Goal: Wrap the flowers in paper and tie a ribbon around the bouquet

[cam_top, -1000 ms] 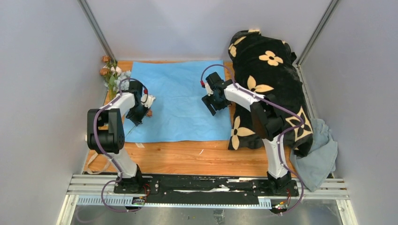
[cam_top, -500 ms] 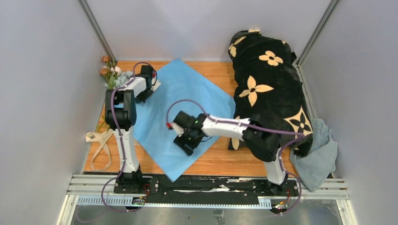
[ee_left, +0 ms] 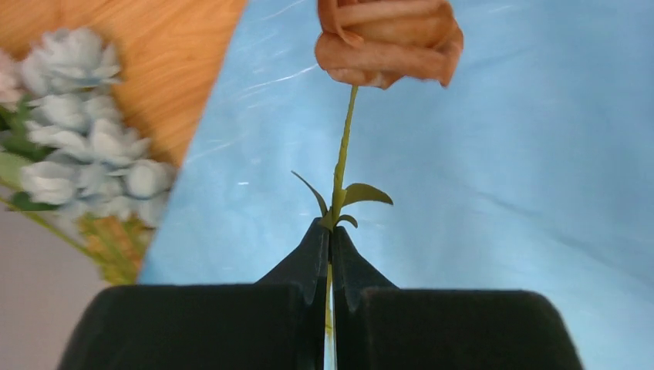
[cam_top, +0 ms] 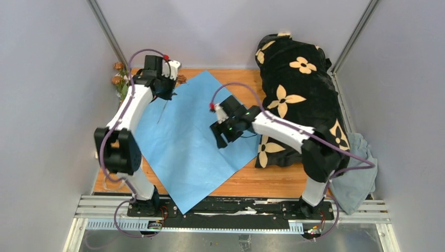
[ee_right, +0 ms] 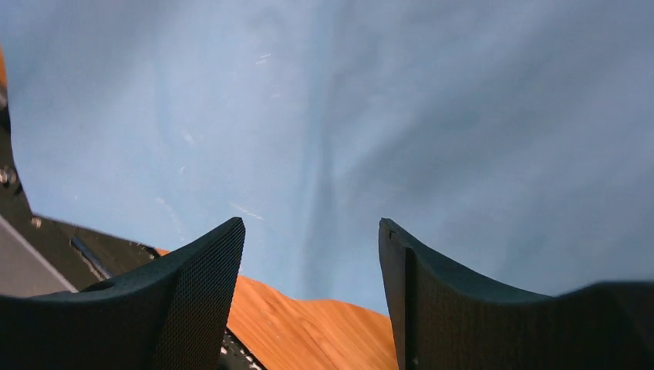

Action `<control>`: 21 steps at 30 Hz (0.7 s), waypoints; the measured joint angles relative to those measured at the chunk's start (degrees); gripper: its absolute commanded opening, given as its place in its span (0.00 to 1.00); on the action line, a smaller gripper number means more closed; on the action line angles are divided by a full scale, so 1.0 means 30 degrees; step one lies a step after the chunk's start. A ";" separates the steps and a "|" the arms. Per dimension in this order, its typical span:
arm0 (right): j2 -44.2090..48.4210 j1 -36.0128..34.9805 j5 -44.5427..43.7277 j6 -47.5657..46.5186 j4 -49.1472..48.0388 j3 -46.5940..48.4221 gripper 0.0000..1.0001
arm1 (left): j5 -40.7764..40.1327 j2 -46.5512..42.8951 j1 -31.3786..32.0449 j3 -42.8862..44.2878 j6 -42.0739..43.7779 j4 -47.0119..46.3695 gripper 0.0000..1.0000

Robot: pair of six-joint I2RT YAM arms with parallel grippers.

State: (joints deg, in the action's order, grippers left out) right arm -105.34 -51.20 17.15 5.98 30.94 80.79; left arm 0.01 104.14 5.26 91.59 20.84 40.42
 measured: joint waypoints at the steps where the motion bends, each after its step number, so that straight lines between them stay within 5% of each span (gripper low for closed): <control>1: 0.0867 0.0860 -0.0415 0.0291 -0.0138 -0.0423 0.69 | 0.1362 -0.1370 -0.0022 -0.0641 -0.1137 -0.0015 0.00; 4: 0.2543 0.2907 -0.1588 0.1319 -0.1100 -0.1632 0.69 | 0.5472 -0.4328 -0.0007 -0.3075 -0.5260 -0.0678 0.00; 8: 0.2579 0.3963 -0.3279 0.2259 -0.1530 -0.2623 0.69 | 0.9049 -0.4408 0.0393 -0.6513 -1.0535 -0.1778 0.00; 17: 0.1523 0.4036 -0.4255 0.3075 -0.1843 -0.3279 0.69 | 0.8546 -0.0066 0.2310 -0.9857 -1.7216 -0.6805 0.00; 18: 0.1523 0.4036 -0.4248 0.3104 -0.1916 -0.3359 0.69 | 0.8437 -0.0080 0.2310 -0.9901 -1.7573 -0.7431 0.03; 21: 0.1523 0.4029 -0.4262 0.3155 -0.1931 -0.3577 0.71 | 0.8094 -0.0080 0.2273 -1.0134 -1.8236 -0.8903 0.45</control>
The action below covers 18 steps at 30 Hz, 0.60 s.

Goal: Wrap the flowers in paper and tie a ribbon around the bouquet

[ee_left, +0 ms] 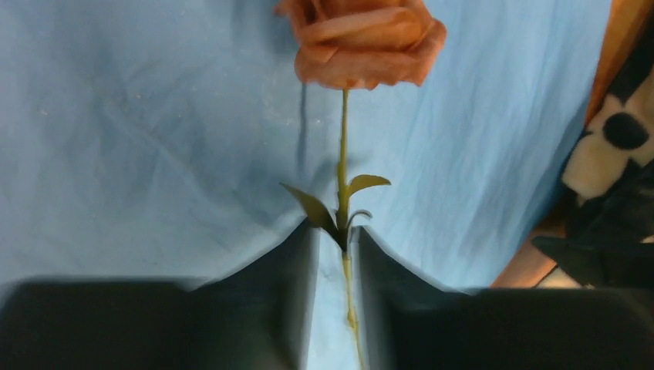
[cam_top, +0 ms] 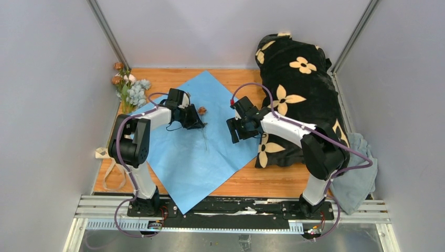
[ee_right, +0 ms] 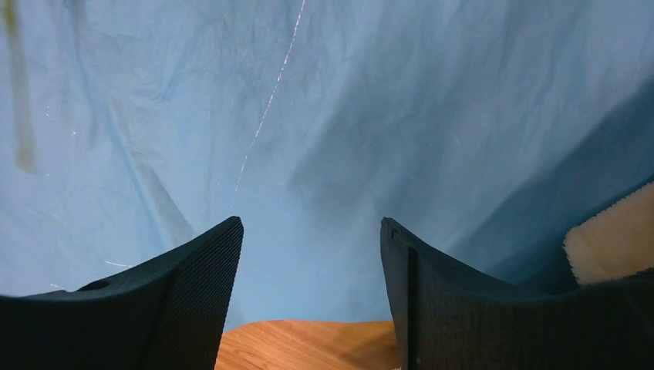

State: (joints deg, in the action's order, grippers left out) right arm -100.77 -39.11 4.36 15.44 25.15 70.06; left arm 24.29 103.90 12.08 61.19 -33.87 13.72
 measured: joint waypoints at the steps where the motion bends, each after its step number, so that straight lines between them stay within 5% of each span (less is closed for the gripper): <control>1: 0.0000 0.0007 -0.0007 0.0000 0.0000 -0.0007 0.71 | -0.0087 0.0022 0.0007 -0.0015 -0.0058 -0.0066 0.58; 6: 0.0000 0.0000 0.0000 -0.0095 0.0007 0.0000 0.72 | -0.1552 0.0102 0.0007 0.1778 0.1902 0.2761 0.88; 10: 0.0000 0.0000 0.0036 -0.0350 0.0058 0.0138 0.71 | -0.2543 -0.0510 -0.0146 0.4758 0.5778 0.5224 1.00; 13: 0.0000 -0.0051 0.0051 -0.0605 0.0335 0.0415 0.71 | -0.4830 -0.2506 -0.0561 0.6659 1.0506 0.6543 0.97; 18: -0.0087 -0.0226 0.0036 -0.0874 0.1071 0.1486 0.71 | -0.8728 -0.4488 -0.3934 0.7009 1.4936 0.5690 0.74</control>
State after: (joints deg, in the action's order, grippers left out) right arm -101.03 -39.79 4.47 12.82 28.36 74.52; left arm -1.89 90.43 0.27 82.21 10.94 30.79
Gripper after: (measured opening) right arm 0.712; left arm 0.836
